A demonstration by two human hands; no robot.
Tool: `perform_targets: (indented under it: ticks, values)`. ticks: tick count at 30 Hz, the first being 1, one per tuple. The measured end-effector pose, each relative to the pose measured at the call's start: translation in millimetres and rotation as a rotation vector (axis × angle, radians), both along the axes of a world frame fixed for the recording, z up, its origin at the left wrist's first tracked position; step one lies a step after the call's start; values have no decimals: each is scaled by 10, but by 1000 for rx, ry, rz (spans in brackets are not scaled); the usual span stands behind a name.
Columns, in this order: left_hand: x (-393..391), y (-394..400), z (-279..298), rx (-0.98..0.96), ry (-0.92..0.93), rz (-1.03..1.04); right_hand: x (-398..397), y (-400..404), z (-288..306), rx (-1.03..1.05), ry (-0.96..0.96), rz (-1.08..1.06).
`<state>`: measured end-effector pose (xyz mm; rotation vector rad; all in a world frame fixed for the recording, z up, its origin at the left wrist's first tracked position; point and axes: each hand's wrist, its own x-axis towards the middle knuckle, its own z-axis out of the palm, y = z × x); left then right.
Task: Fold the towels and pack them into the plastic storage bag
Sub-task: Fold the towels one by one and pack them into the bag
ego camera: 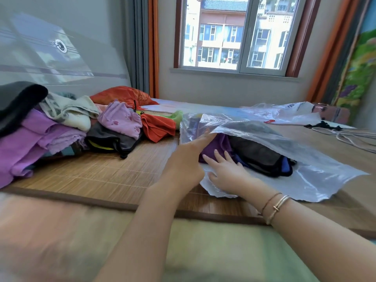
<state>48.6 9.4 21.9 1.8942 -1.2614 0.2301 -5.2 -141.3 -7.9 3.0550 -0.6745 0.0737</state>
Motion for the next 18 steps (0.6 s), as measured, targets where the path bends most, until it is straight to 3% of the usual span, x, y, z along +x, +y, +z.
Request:
perform_targets:
  ticks: [4,9,13,18]
  values:
    - [-148,172,-14,65,48,-30,-552,416,122,-137,-127,82]
    - [-287,508,47,-36,125,-43,-807,967,448,-288,-342,194]
    - [-21,990,-73,-58,91,202,-528,1360,699,-257,-467,310]
    - [530,1686,0,-161,169,499,457,1675,627,-187,-491,423]
